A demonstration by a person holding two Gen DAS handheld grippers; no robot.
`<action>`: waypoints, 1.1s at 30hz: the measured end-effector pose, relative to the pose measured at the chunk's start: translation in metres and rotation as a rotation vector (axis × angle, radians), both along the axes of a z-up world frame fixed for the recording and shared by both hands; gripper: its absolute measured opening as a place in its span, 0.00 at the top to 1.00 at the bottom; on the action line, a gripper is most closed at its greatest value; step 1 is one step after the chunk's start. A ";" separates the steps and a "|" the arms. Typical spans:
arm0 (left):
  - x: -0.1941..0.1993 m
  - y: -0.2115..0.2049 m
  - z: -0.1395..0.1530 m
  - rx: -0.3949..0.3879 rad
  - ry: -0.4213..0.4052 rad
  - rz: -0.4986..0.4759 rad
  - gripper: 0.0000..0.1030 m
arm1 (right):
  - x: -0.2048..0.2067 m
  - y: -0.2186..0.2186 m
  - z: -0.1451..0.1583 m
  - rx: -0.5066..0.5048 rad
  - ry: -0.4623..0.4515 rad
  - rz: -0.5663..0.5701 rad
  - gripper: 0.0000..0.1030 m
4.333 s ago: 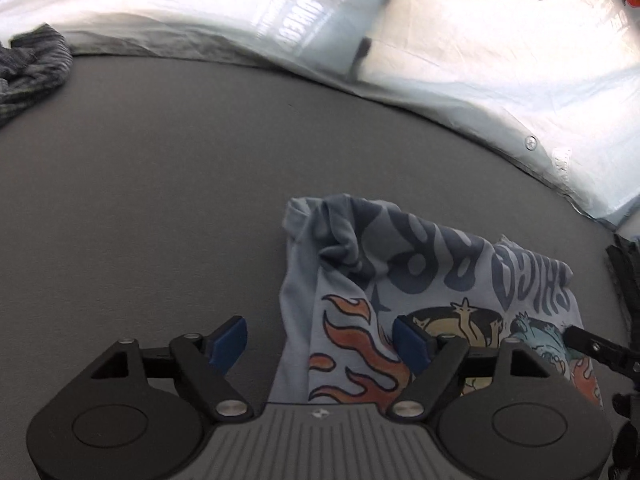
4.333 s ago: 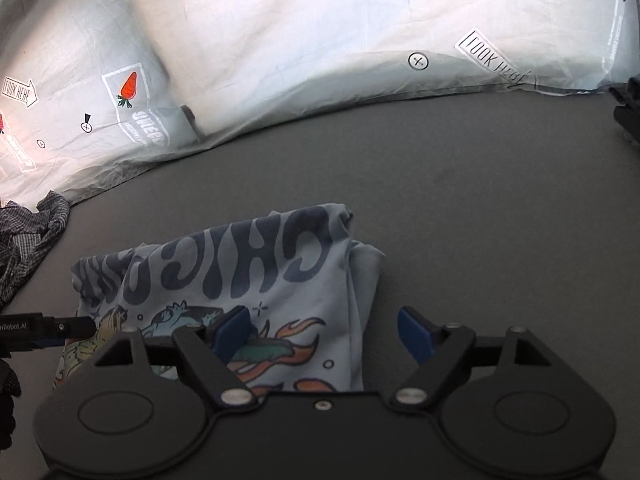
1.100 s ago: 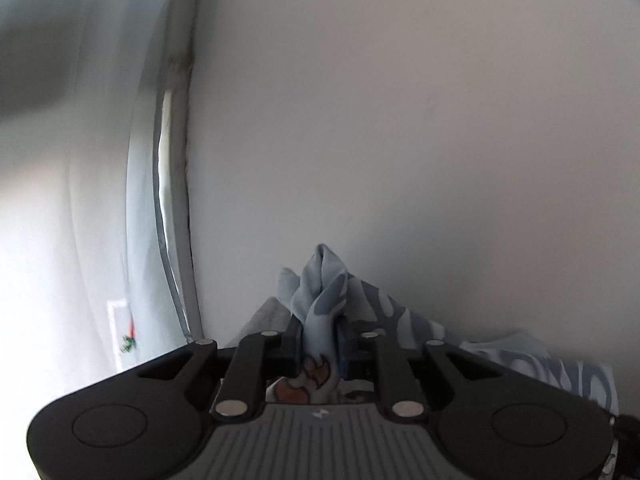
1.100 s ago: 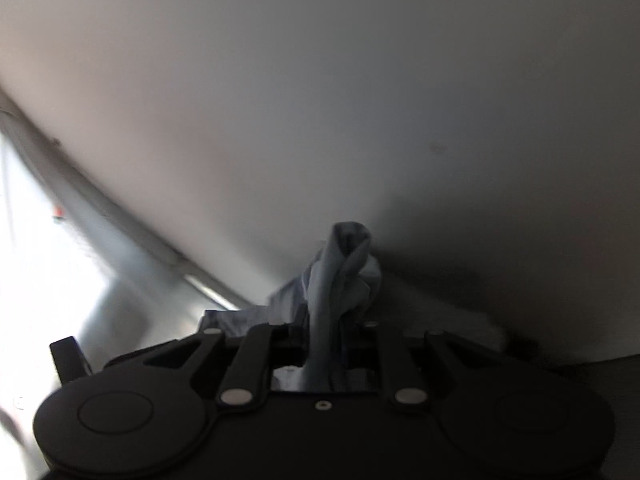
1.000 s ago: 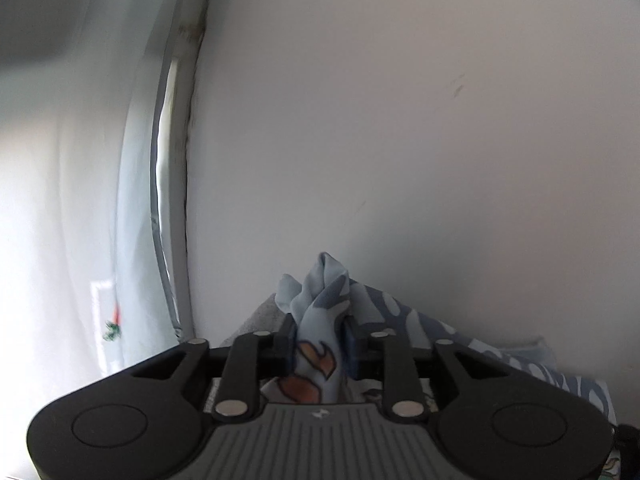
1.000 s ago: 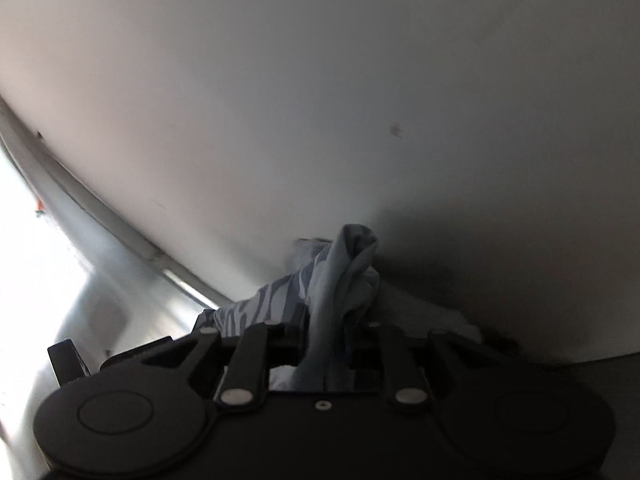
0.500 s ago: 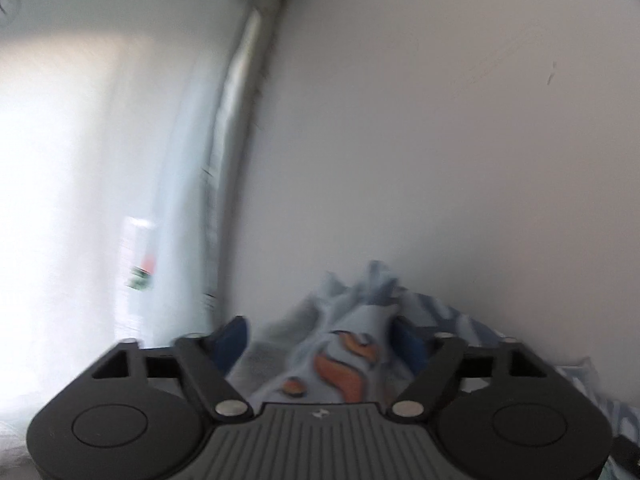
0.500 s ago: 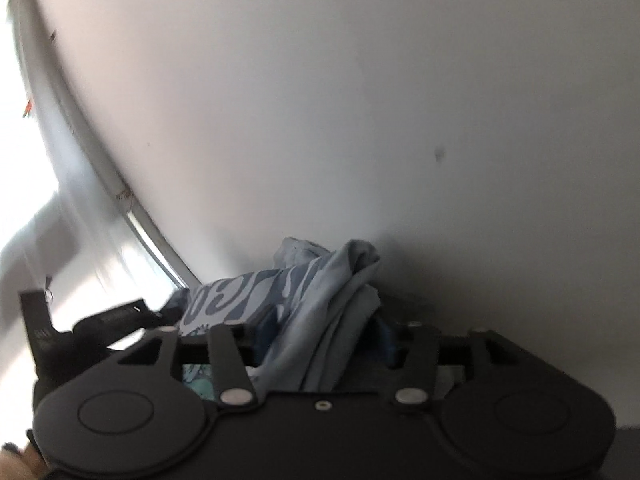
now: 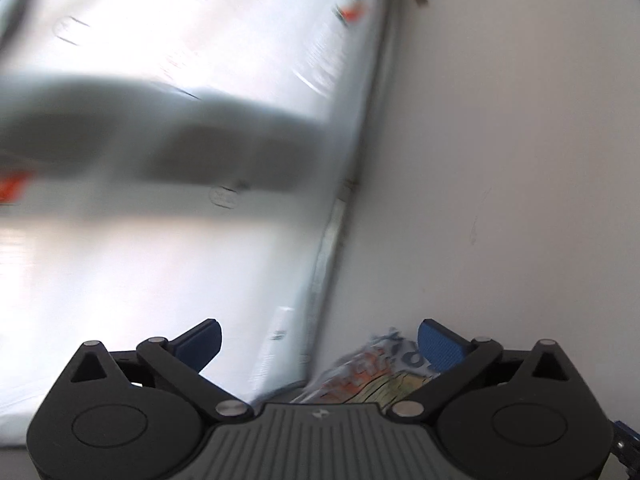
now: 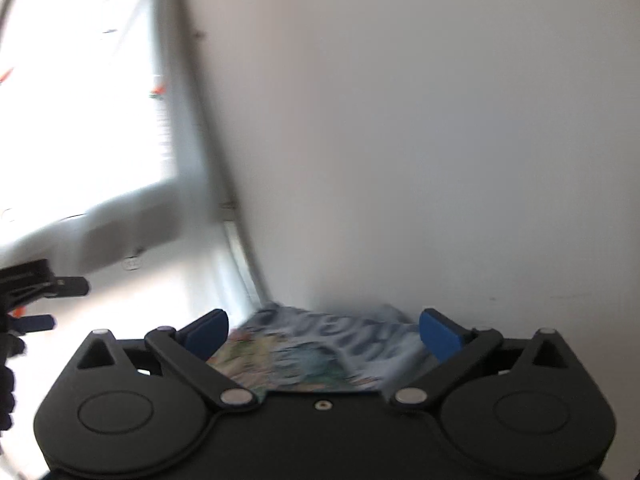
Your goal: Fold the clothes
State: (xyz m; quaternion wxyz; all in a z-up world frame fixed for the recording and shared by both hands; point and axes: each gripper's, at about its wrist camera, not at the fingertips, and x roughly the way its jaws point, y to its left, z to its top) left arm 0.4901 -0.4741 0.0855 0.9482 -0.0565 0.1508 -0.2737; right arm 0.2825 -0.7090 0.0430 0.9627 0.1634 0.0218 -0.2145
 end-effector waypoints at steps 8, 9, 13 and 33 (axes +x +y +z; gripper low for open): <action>-0.139 0.151 0.005 0.022 0.008 0.314 0.00 | -0.046 0.097 0.024 -0.090 -0.006 0.158 0.00; -0.150 0.169 0.004 0.027 0.031 0.324 0.00 | -0.052 0.111 0.025 -0.091 -0.004 0.182 0.00; -0.199 0.230 -0.003 0.038 0.065 0.389 0.00 | -0.078 0.169 0.022 -0.100 0.010 0.262 0.00; -0.388 0.395 -0.068 0.226 0.171 0.635 0.00 | -0.202 0.390 -0.018 -0.143 0.246 0.577 0.00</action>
